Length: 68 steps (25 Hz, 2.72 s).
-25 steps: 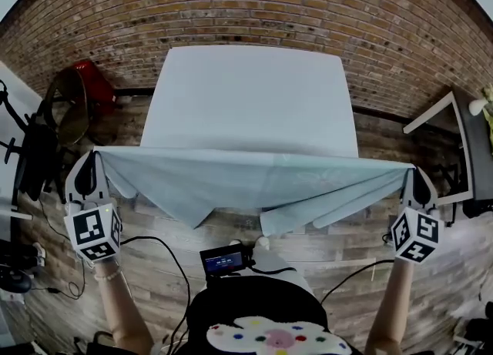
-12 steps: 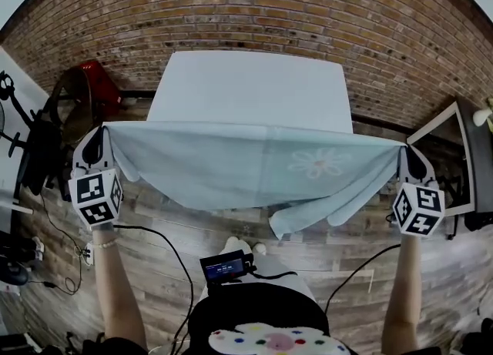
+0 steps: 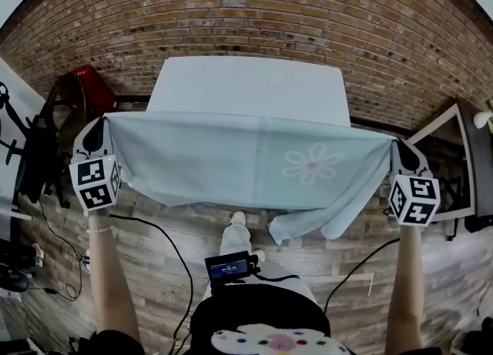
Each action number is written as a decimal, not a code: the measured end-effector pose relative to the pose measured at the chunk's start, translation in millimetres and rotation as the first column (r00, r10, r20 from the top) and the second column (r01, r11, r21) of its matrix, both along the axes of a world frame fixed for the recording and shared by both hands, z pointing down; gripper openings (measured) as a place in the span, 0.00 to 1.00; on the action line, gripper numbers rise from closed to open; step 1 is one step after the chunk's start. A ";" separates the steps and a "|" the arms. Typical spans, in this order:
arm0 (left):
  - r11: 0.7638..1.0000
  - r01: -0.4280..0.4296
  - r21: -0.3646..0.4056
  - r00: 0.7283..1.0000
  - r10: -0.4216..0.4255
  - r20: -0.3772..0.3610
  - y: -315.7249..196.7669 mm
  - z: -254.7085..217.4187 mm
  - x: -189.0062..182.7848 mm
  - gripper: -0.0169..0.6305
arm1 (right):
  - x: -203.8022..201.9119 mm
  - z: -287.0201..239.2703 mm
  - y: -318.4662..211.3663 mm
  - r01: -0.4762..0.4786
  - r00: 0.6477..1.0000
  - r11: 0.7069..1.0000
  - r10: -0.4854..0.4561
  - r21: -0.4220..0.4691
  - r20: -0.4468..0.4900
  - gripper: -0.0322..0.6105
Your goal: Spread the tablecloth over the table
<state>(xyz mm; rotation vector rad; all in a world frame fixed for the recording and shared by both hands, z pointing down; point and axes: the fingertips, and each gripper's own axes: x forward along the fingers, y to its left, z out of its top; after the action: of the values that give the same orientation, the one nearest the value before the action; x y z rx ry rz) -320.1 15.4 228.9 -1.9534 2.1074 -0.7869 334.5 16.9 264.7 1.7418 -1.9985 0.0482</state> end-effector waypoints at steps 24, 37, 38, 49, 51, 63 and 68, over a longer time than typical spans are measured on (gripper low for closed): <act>0.991 -0.065 -0.118 0.998 0.065 -0.007 -170.0 49.9 -24.8 0.05 | -26.6 60.7 -127.0 -0.069 0.997 0.981 0.073 -0.182 0.014 0.10; 0.984 -0.120 -0.129 0.992 0.123 0.011 -235.3 54.1 -16.9 0.05 | -20.5 68.3 -185.7 -0.132 0.991 0.972 0.136 -0.195 0.007 0.10; 0.984 -0.124 -0.125 0.992 0.127 0.015 -238.9 51.4 -16.9 0.05 | -20.5 64.6 -190.5 -0.133 0.991 0.973 0.137 -0.189 0.004 0.10; 0.980 -0.164 -0.108 0.986 0.166 0.009 -289.6 35.9 -13.0 0.05 | -15.2 45.3 -243.2 -0.138 0.990 0.974 0.143 -0.181 0.009 0.10; 0.979 -0.166 -0.117 0.986 0.166 -0.010 -302.9 40.6 -12.4 0.05 | -14.5 48.4 -253.8 -0.134 0.990 0.972 0.137 -0.195 0.005 0.10; 0.960 -0.163 -0.229 0.985 0.146 -0.092 -369.5 112.9 -18.2 0.05 | -19.8 103.1 -319.2 -0.131 0.991 0.951 0.136 -0.278 -0.001 0.10; 0.951 -0.163 -0.263 0.984 0.138 -0.110 -396.0 144.8 -17.2 0.05 | -19.0 134.8 -344.2 -0.153 0.987 0.937 0.159 -0.313 -0.008 0.10</act>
<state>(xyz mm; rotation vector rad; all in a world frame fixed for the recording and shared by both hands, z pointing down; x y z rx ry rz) -337.3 -380.6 373.8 -2.2979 1.9542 -1.0204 315.5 -327.2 399.4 1.6896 -1.7470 0.4129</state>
